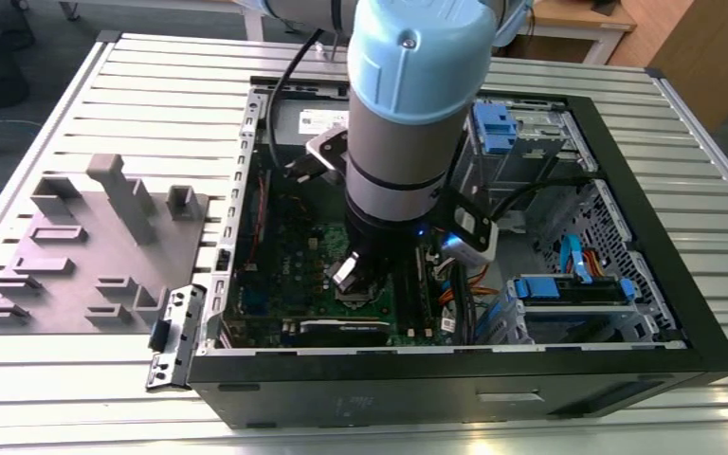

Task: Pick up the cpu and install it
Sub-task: 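Close the cpu cover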

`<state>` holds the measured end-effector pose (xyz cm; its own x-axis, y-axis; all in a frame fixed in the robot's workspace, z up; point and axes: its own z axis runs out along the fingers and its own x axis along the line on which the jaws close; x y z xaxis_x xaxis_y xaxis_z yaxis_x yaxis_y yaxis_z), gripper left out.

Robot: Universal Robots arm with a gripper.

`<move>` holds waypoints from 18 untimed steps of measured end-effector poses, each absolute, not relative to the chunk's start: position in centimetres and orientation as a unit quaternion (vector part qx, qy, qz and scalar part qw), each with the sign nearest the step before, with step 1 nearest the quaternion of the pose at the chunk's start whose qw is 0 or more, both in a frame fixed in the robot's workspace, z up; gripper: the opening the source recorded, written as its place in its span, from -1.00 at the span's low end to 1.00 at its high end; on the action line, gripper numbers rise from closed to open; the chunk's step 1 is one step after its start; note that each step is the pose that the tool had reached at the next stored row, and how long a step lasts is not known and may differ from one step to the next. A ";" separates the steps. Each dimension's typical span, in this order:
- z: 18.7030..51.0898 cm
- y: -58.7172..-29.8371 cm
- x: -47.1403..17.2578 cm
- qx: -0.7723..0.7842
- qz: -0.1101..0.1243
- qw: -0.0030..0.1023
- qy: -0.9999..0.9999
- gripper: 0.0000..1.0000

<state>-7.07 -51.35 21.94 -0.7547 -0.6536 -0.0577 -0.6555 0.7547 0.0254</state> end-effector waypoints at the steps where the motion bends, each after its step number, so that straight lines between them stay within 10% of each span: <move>1: 21.9 -51.6 -7.2 -0.350 0.022 0.023 0.936 -0.79; 18: 20.9 -53.4 -8.3 -0.347 0.022 0.023 0.937 -0.79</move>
